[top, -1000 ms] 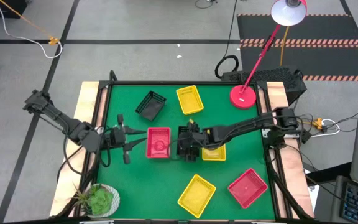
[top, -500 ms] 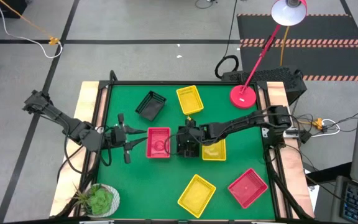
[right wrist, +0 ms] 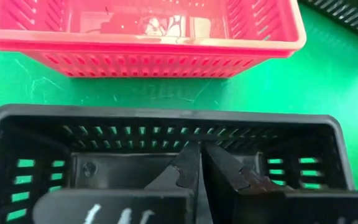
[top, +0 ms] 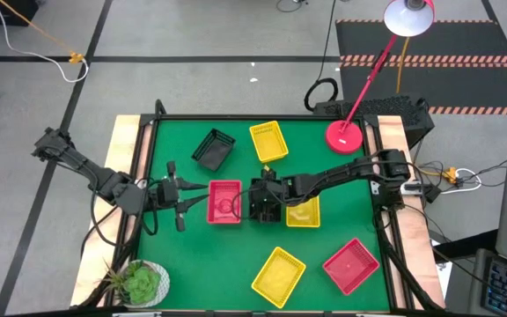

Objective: Stack baskets by color
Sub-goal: Stack the bottom black bin on top of the middle black bin, then stack the bottom yellow bin on top of the middle yellow bin

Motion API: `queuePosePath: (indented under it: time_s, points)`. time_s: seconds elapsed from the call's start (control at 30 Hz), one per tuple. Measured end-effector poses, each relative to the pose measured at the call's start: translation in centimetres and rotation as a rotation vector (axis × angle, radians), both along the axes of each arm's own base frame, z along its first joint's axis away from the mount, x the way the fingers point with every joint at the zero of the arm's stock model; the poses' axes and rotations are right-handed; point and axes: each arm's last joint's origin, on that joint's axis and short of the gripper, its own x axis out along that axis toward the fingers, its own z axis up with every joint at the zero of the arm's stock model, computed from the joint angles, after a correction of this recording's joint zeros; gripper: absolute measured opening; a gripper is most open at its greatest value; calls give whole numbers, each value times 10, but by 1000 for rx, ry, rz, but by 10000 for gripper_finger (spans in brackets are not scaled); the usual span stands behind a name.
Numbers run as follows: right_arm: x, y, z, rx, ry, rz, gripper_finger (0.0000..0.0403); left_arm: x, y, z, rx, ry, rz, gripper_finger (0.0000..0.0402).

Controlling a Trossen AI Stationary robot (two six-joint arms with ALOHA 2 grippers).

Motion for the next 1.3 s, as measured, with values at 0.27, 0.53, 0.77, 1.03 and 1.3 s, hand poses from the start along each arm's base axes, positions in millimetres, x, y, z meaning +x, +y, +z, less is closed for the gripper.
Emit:
queuePosePath:
  time_s: [0.27,0.53,0.77,1.03,1.3]
  points:
    - [1,4,1,38,-14,38,11,0,0,-1,6,10,0,106]
    - [-5,9,21,45,-47,43,11,0,0,-1,7,12,0,106]
    - [-25,21,54,69,-47,45,11,0,0,-1,5,10,1,106]
    - [-60,37,100,100,-74,79,11,0,0,-1,-6,8,4,106]
    - [-101,45,141,135,-112,94,11,0,0,-1,-27,3,8,106]
